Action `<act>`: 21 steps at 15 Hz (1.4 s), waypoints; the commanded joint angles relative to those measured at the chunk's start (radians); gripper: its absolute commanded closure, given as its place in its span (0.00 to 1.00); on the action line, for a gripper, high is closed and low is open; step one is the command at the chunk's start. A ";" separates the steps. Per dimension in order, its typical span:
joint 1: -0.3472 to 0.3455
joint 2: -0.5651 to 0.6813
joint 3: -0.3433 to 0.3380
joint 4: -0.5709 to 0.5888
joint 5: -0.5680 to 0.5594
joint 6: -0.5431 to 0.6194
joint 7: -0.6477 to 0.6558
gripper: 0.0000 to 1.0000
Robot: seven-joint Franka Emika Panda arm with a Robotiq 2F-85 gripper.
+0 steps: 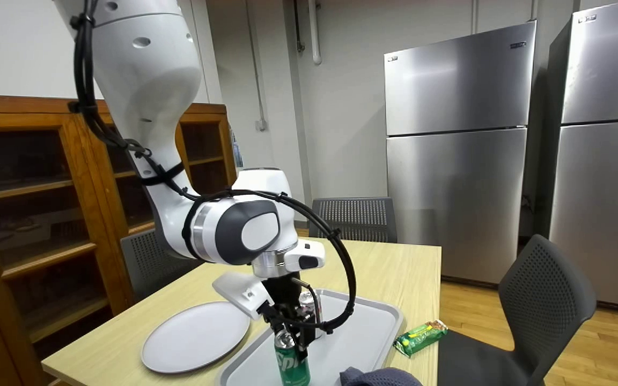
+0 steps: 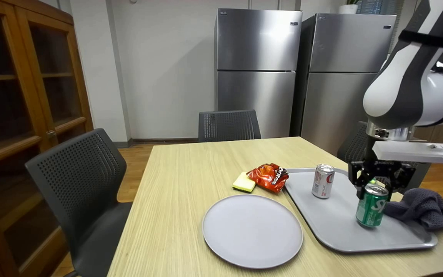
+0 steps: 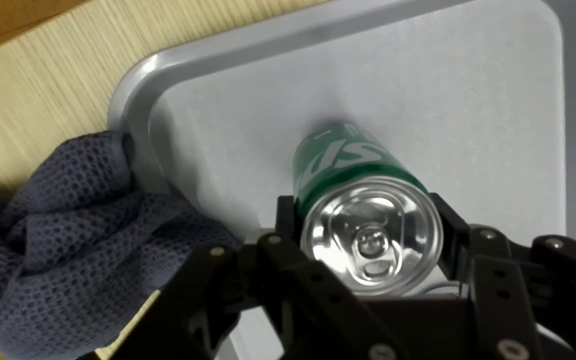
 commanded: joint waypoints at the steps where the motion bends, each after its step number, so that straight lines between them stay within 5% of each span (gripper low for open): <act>1: -0.013 0.012 0.007 0.021 0.011 -0.005 -0.036 0.12; 4: 0.001 -0.001 -0.005 0.021 -0.013 -0.010 -0.030 0.00; 15: 0.065 -0.158 -0.074 -0.002 -0.251 -0.026 0.040 0.00; 21: 0.028 -0.281 -0.018 -0.043 -0.330 -0.023 0.021 0.00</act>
